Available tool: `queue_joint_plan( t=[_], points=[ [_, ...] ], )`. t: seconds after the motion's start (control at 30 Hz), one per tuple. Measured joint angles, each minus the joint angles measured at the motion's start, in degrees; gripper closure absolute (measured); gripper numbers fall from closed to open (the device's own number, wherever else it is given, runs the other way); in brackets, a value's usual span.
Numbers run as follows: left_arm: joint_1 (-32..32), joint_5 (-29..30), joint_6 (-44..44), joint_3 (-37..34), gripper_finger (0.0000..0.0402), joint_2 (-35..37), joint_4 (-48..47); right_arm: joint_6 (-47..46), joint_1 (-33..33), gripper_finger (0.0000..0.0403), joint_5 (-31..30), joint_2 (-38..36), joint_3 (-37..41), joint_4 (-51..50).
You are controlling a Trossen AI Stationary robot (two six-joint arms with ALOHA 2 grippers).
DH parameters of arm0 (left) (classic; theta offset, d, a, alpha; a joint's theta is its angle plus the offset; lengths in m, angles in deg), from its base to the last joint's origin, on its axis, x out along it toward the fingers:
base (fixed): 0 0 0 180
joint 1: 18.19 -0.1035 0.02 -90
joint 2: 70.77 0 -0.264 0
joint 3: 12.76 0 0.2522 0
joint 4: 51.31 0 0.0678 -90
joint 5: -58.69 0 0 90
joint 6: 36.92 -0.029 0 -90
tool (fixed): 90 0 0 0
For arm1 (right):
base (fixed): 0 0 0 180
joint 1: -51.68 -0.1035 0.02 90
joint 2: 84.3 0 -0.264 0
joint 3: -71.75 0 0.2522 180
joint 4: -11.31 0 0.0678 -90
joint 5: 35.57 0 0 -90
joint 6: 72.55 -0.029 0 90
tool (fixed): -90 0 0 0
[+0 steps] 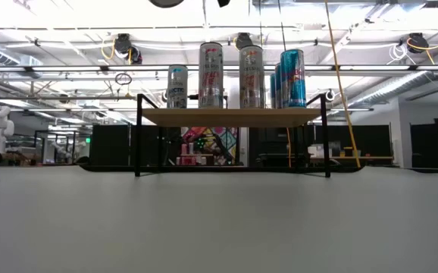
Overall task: Place canned beverage on shelf
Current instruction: Put the right white blue soda can on the shelf aligned with the other white blue soda can
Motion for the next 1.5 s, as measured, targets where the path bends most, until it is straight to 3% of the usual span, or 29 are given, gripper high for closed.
queue_joint_plan(
  t=[0.17, 0.37, 0.8, 1.17, 1.5],
  points=[
    [0.0, 0.1, -0.2, 0.0, 0.0168, 0.0, -0.3, 0.1, 0.0, 0.0214, -0.2, 0.0, 0.0, 0.0],
    [0.0, 0.0, -0.1, 0.0, 0.0160, 0.0, -0.8, -0.1, 0.0, 0.0197, -0.3, 0.0, 0.0, -0.9],
    [-0.4, -2.5, -3.4, -0.2, 0.0157, 1.9, -1.4, -1.9, 0.4, 0.0084, -0.9, -3.4, -0.2, -9.7],
    [-6.3, -5.0, -3.6, -0.2, 0.0157, 6.6, -3.8, -0.3, 1.1, 0.0082, -5.8, -7.6, -0.2, -25.8],
    [-18.4, -9.2, -3.2, -0.2, 0.0157, 7.6, -8.1, -6.0, -0.2, 0.0083, -5.2, -7.5, -0.1, -39.7]
  ],
)
